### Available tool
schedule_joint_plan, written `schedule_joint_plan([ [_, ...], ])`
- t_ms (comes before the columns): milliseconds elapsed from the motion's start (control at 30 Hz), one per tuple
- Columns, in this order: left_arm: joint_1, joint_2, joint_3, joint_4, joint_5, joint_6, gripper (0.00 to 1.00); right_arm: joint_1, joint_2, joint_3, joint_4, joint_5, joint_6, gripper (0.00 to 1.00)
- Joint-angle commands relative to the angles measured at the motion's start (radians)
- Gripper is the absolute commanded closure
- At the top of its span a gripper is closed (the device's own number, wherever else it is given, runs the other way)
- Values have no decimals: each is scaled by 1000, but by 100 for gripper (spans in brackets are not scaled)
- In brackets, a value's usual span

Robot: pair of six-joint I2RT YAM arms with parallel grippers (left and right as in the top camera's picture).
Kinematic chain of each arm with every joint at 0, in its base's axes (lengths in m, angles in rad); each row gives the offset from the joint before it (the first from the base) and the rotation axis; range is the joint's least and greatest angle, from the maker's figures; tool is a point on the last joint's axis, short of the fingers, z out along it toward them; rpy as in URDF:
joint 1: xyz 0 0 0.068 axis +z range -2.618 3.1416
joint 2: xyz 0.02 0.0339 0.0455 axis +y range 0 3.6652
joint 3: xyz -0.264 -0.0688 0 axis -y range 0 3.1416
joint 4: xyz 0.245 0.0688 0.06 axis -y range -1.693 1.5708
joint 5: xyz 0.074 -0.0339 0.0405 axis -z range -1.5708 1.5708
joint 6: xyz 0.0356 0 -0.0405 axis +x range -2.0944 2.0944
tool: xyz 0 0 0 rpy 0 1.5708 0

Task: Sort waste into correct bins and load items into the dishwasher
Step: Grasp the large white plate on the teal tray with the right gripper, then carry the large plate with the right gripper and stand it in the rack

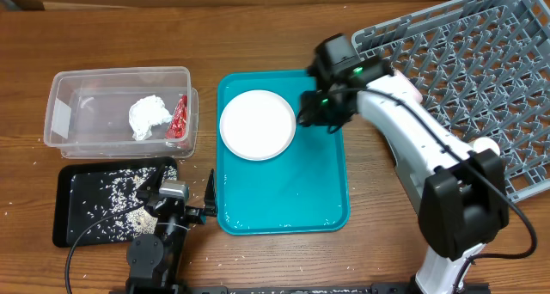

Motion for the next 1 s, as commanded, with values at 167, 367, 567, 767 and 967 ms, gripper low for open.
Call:
schedule_joint_plan([
  [167,7,-10,-6,2,-8,12,0,124,84,-167,273,141,264,48],
  [367,7,-10,-6,2,-8,12,0,128,153,-167,294,150,338,78],
  [567,7,-10,-6,2,-8,12,0,85,109,-129,188,175,333,96],
  [767,7,-10,-6,2,-8,12,0,-54,-130,-37,92,269,140,96],
  [967,7,-10,-6,2,-8,12,0,-207,-370,-3,158,826,-84,96],
])
